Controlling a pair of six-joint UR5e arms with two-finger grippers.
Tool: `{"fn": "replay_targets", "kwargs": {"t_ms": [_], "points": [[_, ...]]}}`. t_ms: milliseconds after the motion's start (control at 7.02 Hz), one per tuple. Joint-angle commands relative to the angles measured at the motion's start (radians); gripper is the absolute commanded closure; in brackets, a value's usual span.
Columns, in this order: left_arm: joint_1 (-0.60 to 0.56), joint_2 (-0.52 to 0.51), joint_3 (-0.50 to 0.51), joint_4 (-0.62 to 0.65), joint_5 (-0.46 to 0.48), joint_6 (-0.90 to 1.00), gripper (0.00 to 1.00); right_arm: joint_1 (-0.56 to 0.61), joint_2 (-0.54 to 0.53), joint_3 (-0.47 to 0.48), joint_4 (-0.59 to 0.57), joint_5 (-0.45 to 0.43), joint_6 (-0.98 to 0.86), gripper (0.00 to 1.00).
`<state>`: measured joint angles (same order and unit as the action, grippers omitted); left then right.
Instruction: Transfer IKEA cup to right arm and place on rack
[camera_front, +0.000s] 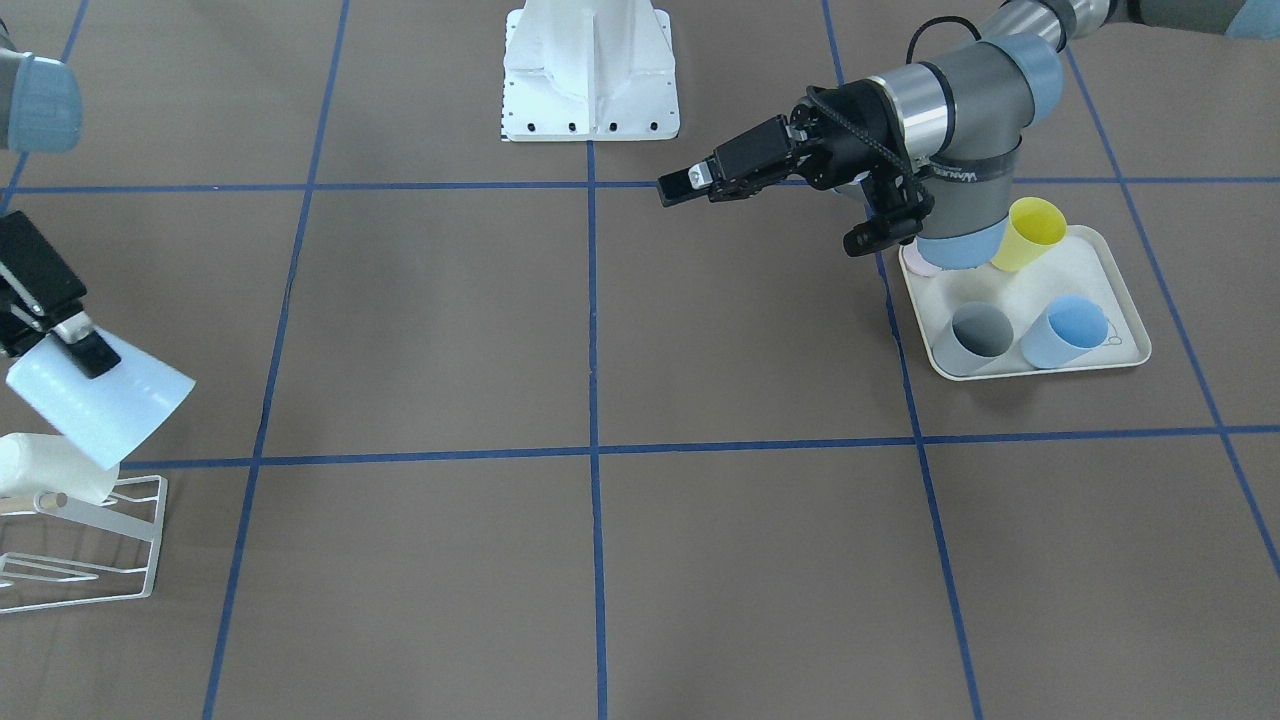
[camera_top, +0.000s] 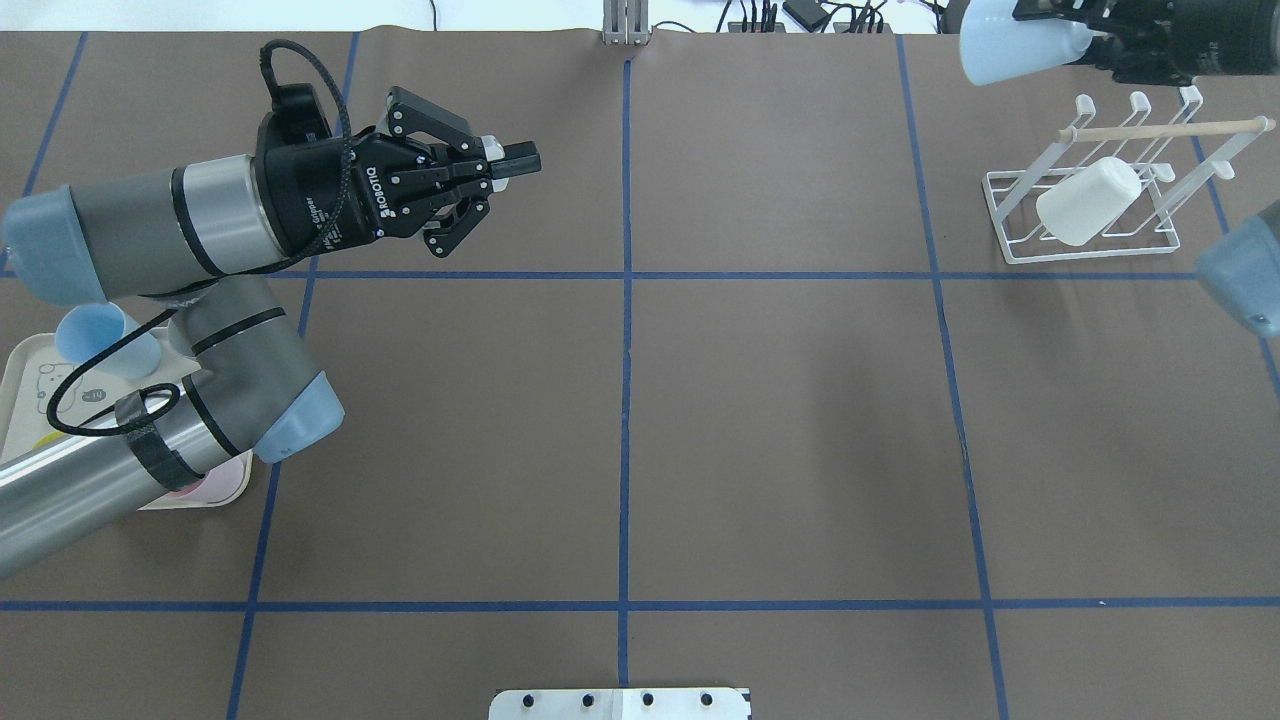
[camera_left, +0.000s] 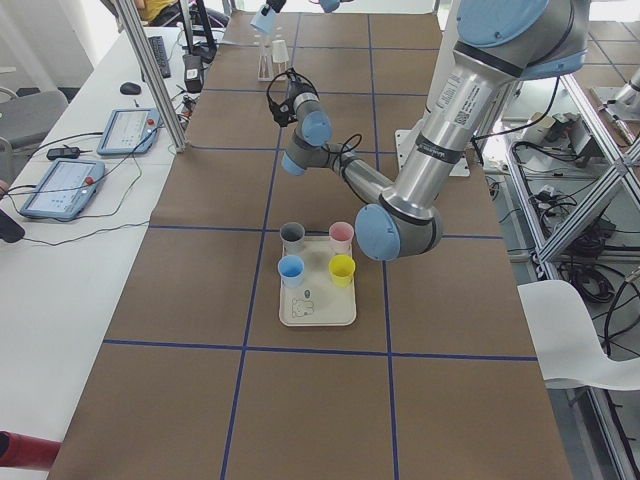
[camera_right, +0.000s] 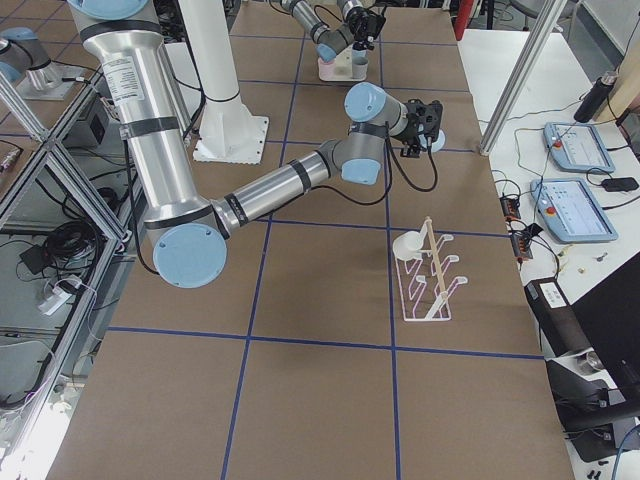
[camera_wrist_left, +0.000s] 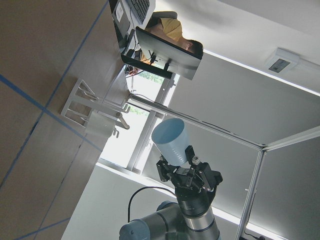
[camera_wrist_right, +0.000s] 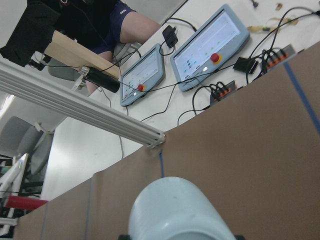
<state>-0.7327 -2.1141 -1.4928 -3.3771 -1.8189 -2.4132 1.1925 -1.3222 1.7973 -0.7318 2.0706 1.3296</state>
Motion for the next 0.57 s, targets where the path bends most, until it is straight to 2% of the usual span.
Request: {"fn": "replay_targets", "kwargs": {"t_ms": [0,142,285,427], "points": [[-0.002,0.000,0.008,0.019,0.000,0.000,1.00,0.070,-0.063,-0.003,-0.182,-0.007,-0.418,1.00],[-0.001,0.002,0.008,0.021,0.001,0.000,1.00,0.087,-0.118,-0.006,-0.230,-0.003,-0.572,1.00],[0.001,0.002,0.012,0.021,0.003,0.000,1.00,0.102,-0.138,0.000,-0.306,0.005,-0.701,1.00],[0.004,0.002,0.014,0.021,0.004,0.000,1.00,0.120,-0.131,0.001,-0.404,0.050,-0.774,1.00]]}}
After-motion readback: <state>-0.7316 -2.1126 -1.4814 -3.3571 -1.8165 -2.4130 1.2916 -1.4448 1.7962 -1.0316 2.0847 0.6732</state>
